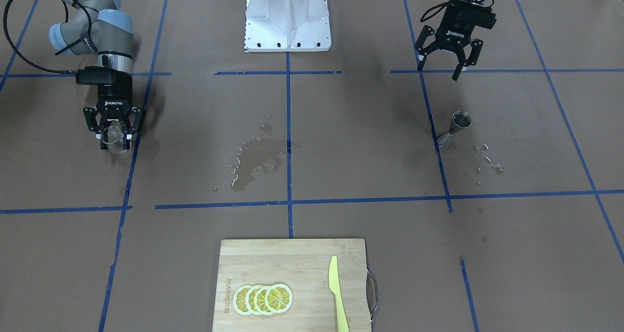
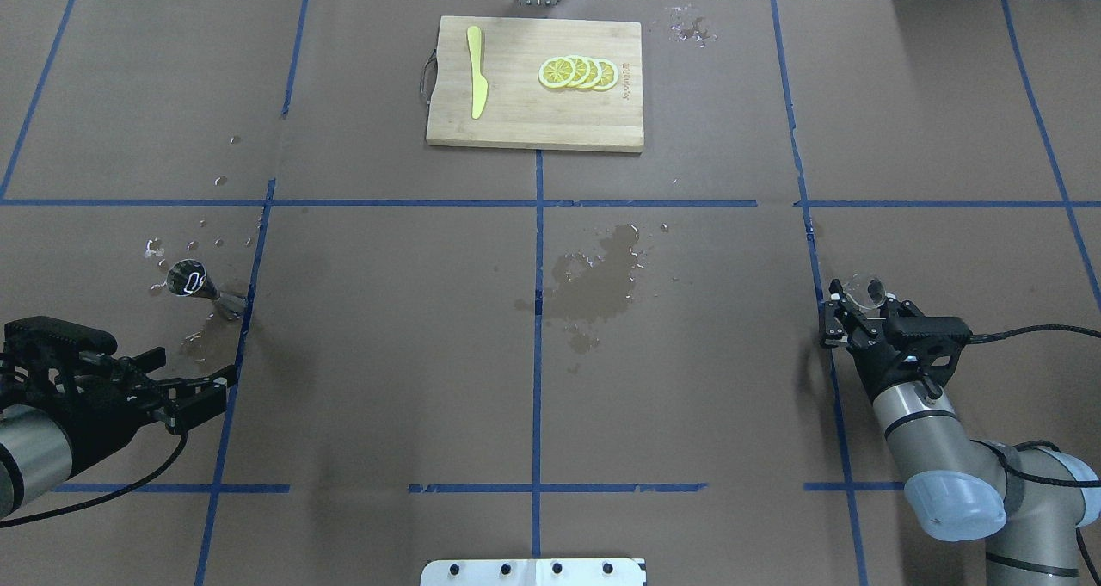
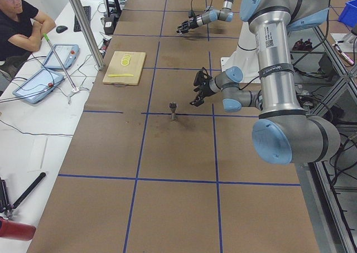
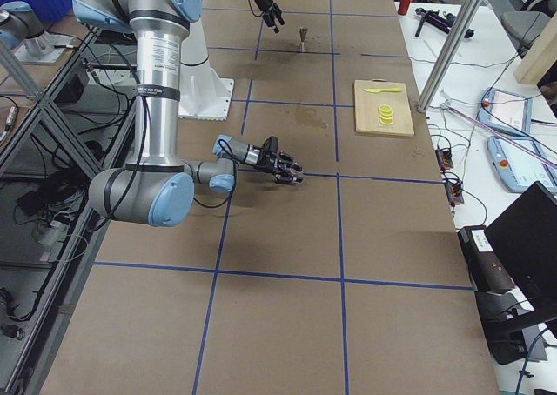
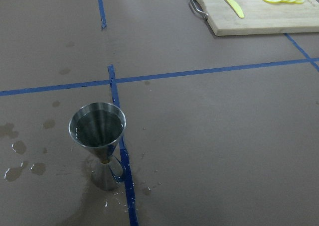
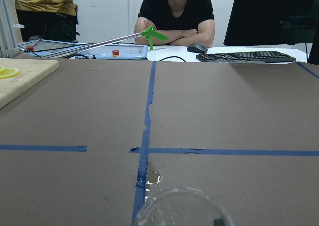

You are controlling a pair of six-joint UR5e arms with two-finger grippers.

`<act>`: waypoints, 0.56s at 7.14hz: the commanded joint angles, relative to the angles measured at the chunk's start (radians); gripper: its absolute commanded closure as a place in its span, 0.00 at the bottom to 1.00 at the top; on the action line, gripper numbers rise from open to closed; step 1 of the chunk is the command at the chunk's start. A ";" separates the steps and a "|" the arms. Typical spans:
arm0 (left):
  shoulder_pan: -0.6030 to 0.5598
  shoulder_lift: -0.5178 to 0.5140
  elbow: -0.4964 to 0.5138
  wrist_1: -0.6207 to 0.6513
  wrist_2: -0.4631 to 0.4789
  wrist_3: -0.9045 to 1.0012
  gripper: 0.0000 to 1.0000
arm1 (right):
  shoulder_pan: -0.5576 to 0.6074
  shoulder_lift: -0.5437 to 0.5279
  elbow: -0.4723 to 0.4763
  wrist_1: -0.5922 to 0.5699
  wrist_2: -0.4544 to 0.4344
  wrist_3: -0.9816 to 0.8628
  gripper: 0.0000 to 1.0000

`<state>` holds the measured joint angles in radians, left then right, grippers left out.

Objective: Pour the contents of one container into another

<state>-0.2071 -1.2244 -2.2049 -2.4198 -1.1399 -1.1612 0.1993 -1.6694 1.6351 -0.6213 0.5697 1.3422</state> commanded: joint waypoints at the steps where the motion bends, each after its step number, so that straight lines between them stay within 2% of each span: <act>1: -0.006 0.000 -0.048 0.025 -0.030 0.000 0.00 | -0.001 0.002 0.005 0.000 -0.004 0.000 0.00; 4: -0.012 -0.001 -0.073 0.057 -0.034 0.000 0.00 | -0.001 0.002 0.009 0.003 -0.004 0.002 0.00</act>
<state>-0.2174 -1.2243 -2.2698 -2.3683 -1.1712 -1.1612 0.1979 -1.6679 1.6433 -0.6189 0.5661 1.3425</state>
